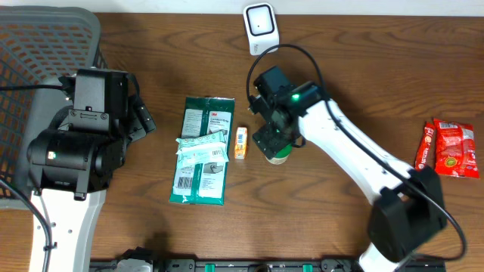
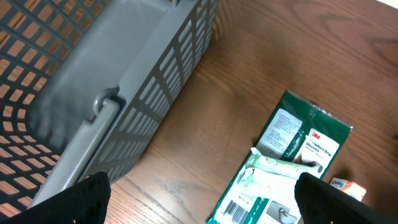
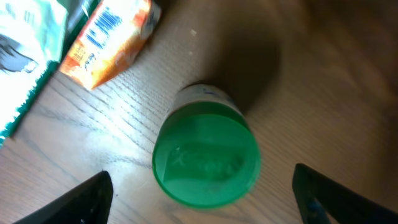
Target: Scan the item barcode
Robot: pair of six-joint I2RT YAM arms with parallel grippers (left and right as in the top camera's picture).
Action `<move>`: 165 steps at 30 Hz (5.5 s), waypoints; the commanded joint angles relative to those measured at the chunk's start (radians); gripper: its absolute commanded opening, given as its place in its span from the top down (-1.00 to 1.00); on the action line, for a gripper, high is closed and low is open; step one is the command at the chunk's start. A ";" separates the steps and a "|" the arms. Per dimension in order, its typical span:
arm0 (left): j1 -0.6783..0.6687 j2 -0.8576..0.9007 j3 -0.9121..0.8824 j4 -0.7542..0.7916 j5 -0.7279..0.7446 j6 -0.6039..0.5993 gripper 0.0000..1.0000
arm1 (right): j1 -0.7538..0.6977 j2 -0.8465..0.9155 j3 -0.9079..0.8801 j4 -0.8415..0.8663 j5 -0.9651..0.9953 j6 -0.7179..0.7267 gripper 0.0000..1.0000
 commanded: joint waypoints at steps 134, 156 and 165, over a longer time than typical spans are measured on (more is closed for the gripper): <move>0.005 -0.002 0.006 -0.003 -0.018 -0.002 -0.89 | -0.258 0.694 0.860 1.066 -0.084 0.388 0.22; 0.005 -0.002 0.006 -0.003 -0.018 -0.002 -0.89 | -0.573 0.070 0.860 -0.157 -0.291 0.152 0.29; 0.005 -0.002 0.006 -0.003 -0.018 -0.002 -0.89 | -0.721 0.076 0.831 -0.474 -0.092 0.045 0.26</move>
